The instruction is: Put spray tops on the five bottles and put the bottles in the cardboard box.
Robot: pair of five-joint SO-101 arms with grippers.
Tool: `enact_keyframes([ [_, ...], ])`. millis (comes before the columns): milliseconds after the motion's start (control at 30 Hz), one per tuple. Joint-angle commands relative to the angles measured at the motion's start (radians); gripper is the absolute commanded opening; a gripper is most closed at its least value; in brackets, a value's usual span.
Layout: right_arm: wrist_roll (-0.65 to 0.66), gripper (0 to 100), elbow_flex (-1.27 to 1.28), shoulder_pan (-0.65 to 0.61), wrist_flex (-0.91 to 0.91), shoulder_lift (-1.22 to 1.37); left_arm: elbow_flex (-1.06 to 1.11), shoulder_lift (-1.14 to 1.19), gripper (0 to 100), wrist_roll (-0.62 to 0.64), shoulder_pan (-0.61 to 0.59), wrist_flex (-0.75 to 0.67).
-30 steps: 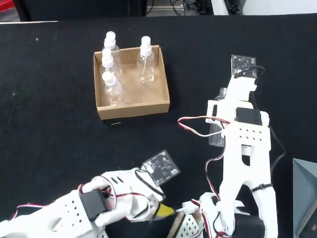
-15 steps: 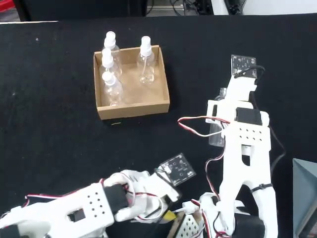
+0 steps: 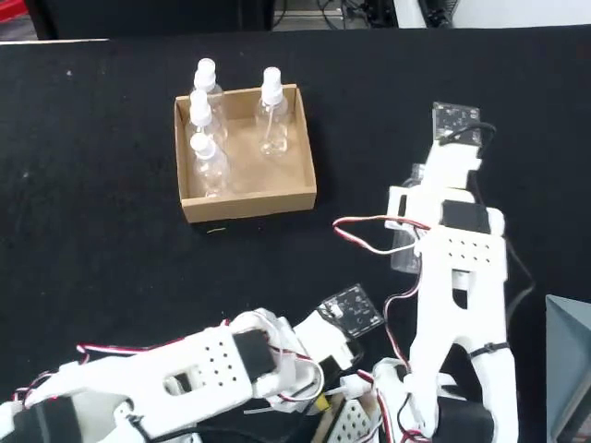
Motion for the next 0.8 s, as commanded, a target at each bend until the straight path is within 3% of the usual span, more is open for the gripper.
enact_keyframes([
  [0,-0.003,15.2,-0.016,0.034,-0.021,-0.054,-0.093,0.069,29,0.002,0.01,-0.018],
  [167,-0.005,15.2,-0.012,0.029,-0.021,-0.053,-0.136,0.153,28,0.0,0.002,-0.018],
  [367,-0.005,15.2,-0.012,0.029,-0.021,-0.051,-0.18,0.222,17,-0.003,0.002,-0.018],
  [500,-0.005,15.2,-0.012,0.029,-0.021,-0.051,-0.202,0.27,15,-0.072,0.002,-0.02],
  [767,-0.003,15.2,-0.012,0.035,-0.021,-0.054,-0.248,0.341,7,-0.075,-0.001,-0.02],
])
